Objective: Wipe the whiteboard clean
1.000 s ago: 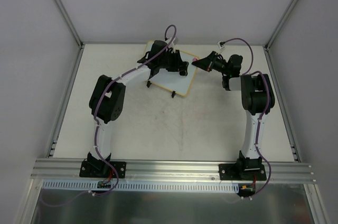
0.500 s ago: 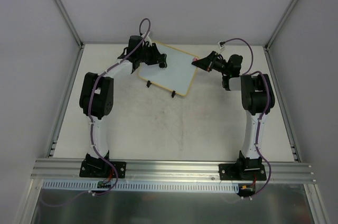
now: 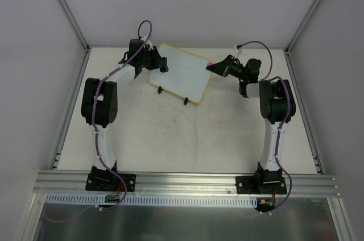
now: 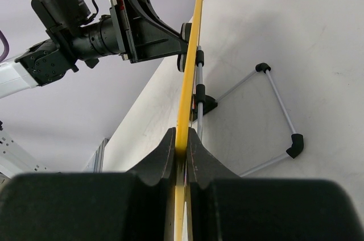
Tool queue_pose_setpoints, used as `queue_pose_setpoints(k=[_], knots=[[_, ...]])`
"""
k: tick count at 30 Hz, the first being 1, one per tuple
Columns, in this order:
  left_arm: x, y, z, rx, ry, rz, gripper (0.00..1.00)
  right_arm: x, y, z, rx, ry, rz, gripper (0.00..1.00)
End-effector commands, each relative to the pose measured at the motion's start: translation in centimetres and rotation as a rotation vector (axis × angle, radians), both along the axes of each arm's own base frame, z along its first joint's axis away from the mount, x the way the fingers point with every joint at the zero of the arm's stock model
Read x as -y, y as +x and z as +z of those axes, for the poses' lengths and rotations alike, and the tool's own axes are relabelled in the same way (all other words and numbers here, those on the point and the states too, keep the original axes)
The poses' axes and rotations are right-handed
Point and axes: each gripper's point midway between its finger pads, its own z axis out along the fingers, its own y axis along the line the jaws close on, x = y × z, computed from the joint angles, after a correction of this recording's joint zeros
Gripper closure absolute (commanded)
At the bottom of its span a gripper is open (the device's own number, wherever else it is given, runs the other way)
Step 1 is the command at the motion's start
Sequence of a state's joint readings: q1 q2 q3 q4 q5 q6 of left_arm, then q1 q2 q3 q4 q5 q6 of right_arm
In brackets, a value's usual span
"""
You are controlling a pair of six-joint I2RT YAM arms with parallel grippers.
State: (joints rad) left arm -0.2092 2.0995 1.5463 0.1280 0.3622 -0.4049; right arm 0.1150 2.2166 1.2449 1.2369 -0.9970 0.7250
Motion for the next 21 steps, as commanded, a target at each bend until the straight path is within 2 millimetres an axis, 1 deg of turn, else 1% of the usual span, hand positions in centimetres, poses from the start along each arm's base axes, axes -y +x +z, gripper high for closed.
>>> queue_pose_setpoints(k=[1,3,4,6,7,10,11,16,17,20,21], knots=[[1.2,-1.8,-5.3,-0.098,0.091,-0.015,1.00,-1.8,-4.2,6.8,0.368,0.008,0.159,1.00],[2.1,-1.9,-5.3,-0.092,0.102,-0.020,1.00,-1.8,-4.2,6.8,0.368,0.008,0.158,1.00],[3.1,-2.3,-5.3,-0.092,0.106,-0.030,1.00,-1.7,-4.2,6.8,0.366,0.008,0.157,1.00],[3.6,-2.3,-5.4,-0.095,0.115,-0.013,1.00,-1.7,-4.2,6.8,0.368,0.008,0.159,1.00],[4.3,-2.6,-5.3,-0.096,0.116,-0.018,1.00,-1.7,-4.2,6.9,0.369,0.008,0.159,1.00],[5.4,-2.7,-5.3,-0.095,0.128,-0.019,1.00,-1.8,-4.2,6.9,0.369,0.008,0.158,1.00],[6.2,-3.1,-5.4,-0.098,0.133,-0.029,1.00,-1.8,-4.3,6.9,0.369,0.009,0.159,1.00],[8.1,-3.6,-5.5,-0.110,0.132,-0.044,1.00,-1.8,-4.3,6.9,0.368,0.008,0.159,1.00],[8.6,-3.9,-5.6,-0.114,0.128,-0.050,1.00,-1.8,-4.3,7.0,0.371,0.009,0.159,1.00],[9.3,-4.5,-6.1,-0.128,0.133,-0.049,1.00,-1.8,-4.4,7.0,0.372,0.008,0.160,1.00],[9.8,-4.9,-6.3,-0.129,0.138,-0.054,1.00,-1.8,-4.3,7.0,0.372,0.008,0.160,1.00]])
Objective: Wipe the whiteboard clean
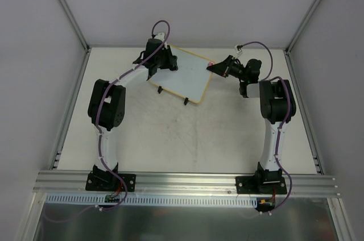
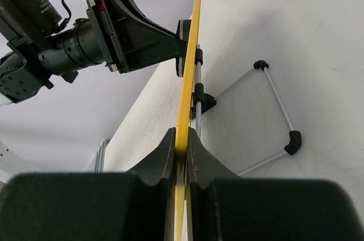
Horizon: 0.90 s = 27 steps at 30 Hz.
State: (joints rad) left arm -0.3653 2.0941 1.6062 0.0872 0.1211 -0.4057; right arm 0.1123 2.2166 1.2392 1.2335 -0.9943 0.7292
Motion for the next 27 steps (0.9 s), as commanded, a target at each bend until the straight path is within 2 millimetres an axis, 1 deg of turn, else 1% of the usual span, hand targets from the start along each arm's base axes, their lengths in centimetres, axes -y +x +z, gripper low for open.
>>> queue_pose_setpoints(k=[1,3,4,6,9,17,22,27], knots=[[4.8,-4.8,-7.9,-0.199,0.031,-0.092,1.00,-1.9,-4.3,7.2,0.385,0.006,0.165,1.00],[5.4,-5.1,-8.2,-0.207,0.028,-0.093,1.00,-1.9,-4.3,7.2,0.384,0.007,0.163,1.00],[6.2,-5.4,-8.1,-0.205,0.027,-0.105,1.00,-1.9,-4.3,7.2,0.385,0.007,0.163,1.00],[7.0,-5.7,-8.2,-0.206,0.025,-0.116,1.00,-1.9,-4.3,7.2,0.384,0.007,0.163,1.00],[8.5,-6.1,-7.7,-0.202,0.006,-0.145,1.00,-1.9,-4.4,7.3,0.385,0.007,0.165,1.00],[11.2,-7.5,-6.6,-0.192,-0.012,-0.205,1.00,-2.0,-4.4,7.2,0.385,0.006,0.167,1.00],[12.0,-8.7,-7.1,-0.207,-0.008,-0.222,1.00,-2.1,-4.4,7.3,0.390,0.006,0.170,1.00],[10.9,-8.4,-7.5,-0.207,0.016,-0.180,1.00,-2.1,-4.4,7.3,0.388,0.007,0.169,1.00]])
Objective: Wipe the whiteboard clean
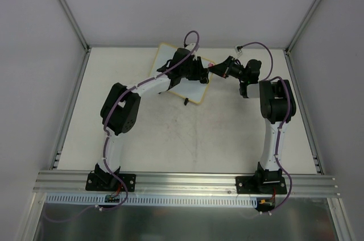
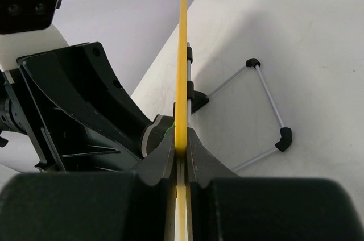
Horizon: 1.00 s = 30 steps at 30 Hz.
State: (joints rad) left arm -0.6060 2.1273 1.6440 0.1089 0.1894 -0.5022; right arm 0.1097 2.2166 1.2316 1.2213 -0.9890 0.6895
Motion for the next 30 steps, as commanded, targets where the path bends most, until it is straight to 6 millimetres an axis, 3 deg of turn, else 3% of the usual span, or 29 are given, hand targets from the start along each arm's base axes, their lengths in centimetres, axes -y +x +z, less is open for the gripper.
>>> queue_pose_setpoints(k=[1,7,12,19,24,29,30], knots=[[-3.2,-0.8,-7.9,-0.149,0.142,0.066,1.00,-2.3,-4.5,7.8,0.371,0.022,0.183,1.00],[-6.9,0.9,-8.0,-0.170,0.138,0.141,1.00,-2.3,-4.6,7.9,0.373,0.022,0.183,1.00],[-12.0,2.9,-7.8,-0.171,0.157,0.244,1.00,-2.3,-4.6,8.0,0.376,0.022,0.185,1.00],[-16.6,5.0,-6.9,-0.155,0.167,0.326,1.00,-2.2,-4.7,8.2,0.379,0.021,0.186,1.00],[-17.8,5.3,-7.2,-0.174,0.185,0.337,1.00,-2.2,-4.8,8.2,0.380,0.020,0.186,1.00],[-16.3,4.6,-7.4,-0.188,0.167,0.293,1.00,-2.2,-4.7,8.1,0.377,0.020,0.186,1.00],[-15.1,4.2,-7.3,-0.181,0.172,0.273,1.00,-2.3,-4.8,8.1,0.379,0.021,0.187,1.00]])
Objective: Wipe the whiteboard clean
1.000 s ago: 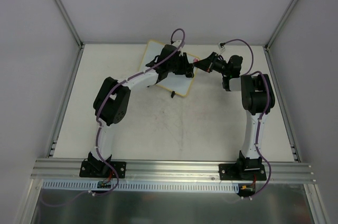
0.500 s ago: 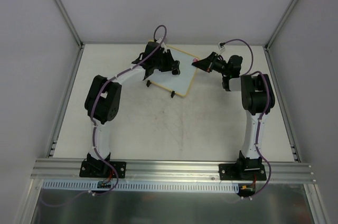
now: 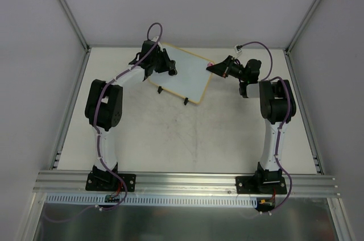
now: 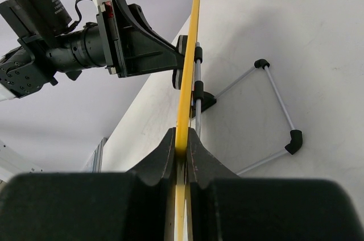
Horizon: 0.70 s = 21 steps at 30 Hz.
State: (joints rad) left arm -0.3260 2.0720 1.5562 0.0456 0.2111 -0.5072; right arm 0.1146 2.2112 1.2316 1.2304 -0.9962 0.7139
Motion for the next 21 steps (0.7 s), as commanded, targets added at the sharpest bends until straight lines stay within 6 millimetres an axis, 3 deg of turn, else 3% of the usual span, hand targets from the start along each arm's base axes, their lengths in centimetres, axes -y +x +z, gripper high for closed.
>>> queue_pose_setpoints(k=[1,7,11,16,21], knots=[[0.4,-2.1,-5.6,-0.104,0.134,-0.004,1.00,-1.9,-4.4,7.6,0.387,0.012,0.170,1.00],[5.6,-4.7,-6.2,-0.122,0.121,-0.093,1.00,-2.0,-4.4,7.6,0.387,0.012,0.171,1.00],[8.1,-6.5,-7.1,-0.143,0.121,-0.127,1.00,-2.0,-4.5,7.7,0.388,0.013,0.170,1.00],[9.6,-8.1,-8.1,-0.168,0.119,-0.159,1.00,-2.0,-4.5,7.6,0.387,0.013,0.171,1.00],[10.3,-9.1,-7.7,-0.164,0.106,-0.175,1.00,-2.0,-4.4,7.6,0.387,0.012,0.170,1.00]])
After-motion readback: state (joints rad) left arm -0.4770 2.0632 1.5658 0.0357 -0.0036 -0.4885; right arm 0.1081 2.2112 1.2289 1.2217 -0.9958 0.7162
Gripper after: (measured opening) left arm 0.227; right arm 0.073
